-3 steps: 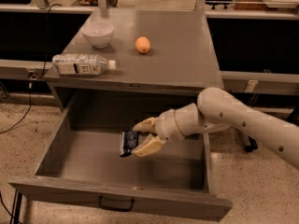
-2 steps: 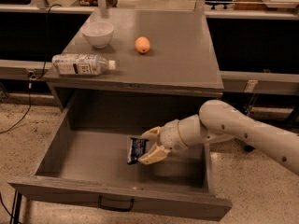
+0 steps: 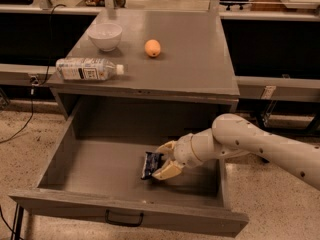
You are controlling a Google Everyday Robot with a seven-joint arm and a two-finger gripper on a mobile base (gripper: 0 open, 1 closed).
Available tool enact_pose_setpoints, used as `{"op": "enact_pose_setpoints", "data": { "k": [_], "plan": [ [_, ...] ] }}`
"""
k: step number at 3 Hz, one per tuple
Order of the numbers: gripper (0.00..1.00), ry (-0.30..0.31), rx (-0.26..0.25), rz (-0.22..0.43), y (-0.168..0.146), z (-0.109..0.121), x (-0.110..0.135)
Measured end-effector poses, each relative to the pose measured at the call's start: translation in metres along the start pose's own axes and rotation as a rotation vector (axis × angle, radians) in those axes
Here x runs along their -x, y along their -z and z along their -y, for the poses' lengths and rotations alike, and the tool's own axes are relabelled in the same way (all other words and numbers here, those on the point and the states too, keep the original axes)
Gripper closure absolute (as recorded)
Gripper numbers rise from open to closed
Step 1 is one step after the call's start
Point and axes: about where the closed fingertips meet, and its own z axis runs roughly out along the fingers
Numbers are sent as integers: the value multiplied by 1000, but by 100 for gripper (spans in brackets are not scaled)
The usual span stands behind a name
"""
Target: Place rxbar blueberry into top drawer
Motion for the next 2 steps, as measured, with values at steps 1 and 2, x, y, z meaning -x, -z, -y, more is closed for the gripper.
{"op": "enact_pose_setpoints", "data": {
  "k": [1,2],
  "plan": [
    [28,1,3,0,-1,-1,0],
    [5,4,5,1,-2,-2,2]
  ]
}}
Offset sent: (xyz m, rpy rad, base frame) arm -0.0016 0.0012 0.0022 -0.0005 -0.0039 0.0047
